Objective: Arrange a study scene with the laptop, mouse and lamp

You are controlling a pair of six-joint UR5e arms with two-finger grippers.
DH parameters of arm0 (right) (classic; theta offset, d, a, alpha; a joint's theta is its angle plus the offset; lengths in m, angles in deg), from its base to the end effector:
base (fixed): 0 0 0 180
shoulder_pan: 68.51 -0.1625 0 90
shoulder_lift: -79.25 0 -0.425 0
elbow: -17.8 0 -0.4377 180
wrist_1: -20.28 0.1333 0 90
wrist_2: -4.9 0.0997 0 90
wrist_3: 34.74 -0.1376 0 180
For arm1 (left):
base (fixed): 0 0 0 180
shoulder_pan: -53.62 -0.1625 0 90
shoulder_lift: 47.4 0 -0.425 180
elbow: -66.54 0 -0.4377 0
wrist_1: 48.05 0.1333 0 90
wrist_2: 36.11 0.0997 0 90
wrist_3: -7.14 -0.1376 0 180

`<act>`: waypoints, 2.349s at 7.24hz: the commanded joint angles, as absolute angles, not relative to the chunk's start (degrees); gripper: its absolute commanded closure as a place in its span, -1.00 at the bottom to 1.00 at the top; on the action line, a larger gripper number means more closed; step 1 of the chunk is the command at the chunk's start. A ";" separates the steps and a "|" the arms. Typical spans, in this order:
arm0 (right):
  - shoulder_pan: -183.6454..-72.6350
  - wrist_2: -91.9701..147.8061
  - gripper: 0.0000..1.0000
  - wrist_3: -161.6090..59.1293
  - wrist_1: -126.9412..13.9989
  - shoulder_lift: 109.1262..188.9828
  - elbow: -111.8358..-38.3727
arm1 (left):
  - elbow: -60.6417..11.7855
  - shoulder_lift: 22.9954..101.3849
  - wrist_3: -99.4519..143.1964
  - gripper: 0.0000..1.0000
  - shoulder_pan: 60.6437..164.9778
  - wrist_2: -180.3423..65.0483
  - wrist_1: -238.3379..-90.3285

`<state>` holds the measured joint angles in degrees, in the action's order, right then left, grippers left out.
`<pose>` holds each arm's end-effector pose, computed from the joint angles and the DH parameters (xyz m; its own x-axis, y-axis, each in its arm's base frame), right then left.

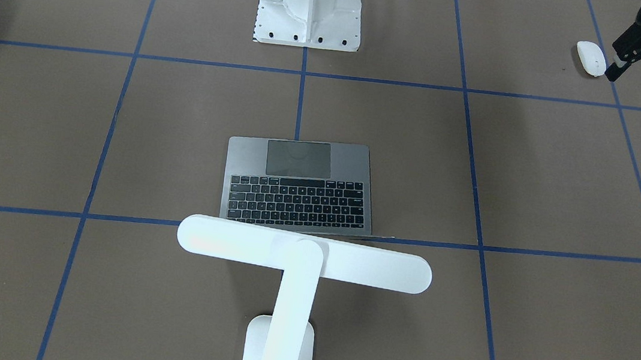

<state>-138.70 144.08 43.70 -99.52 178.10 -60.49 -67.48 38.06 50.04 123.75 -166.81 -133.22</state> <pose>-0.0874 -0.3286 0.8703 -0.0490 -0.5226 0.8512 0.8393 0.4404 0.3187 0.1105 -0.4338 0.3370 0.6203 -0.0825 -0.7800 0.1947 0.9795 0.0513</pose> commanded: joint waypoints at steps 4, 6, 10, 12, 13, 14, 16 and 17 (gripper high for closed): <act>-138.65 143.76 -0.71 44.18 -98.99 180.40 -60.33 | -68.98 38.03 51.61 -1.00 123.75 -166.81 -133.04; -138.47 143.85 -0.72 44.19 -98.99 181.11 -60.69 | -69.86 38.03 51.70 -1.00 123.75 -166.81 -132.87; -138.73 144.20 -0.74 44.10 -99.87 180.94 -61.47 | -71.01 37.94 52.76 -1.00 123.93 -166.81 -132.69; -138.73 144.46 -0.76 44.10 -100.75 180.94 -62.09 | -71.62 38.02 52.84 -1.00 123.93 -166.90 -132.43; -138.39 144.47 -0.76 44.10 -100.75 181.02 -61.48 | -72.06 37.94 52.93 -1.00 123.93 -166.98 -132.34; -138.12 144.47 -0.76 44.19 -100.66 181.11 -61.04 | -72.15 38.02 52.93 -1.00 124.01 -166.98 -132.34; -138.03 144.47 -0.77 44.10 -100.84 181.02 -61.12 | -72.15 38.03 52.93 -1.00 124.02 -166.98 -132.34; -138.12 144.55 -0.77 44.01 -100.92 181.11 -61.30 | -72.24 37.94 52.93 -1.00 124.02 -166.98 -132.34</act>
<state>-138.10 144.49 44.09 -100.82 181.05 -61.17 -72.16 38.01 52.93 124.01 -166.98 -132.34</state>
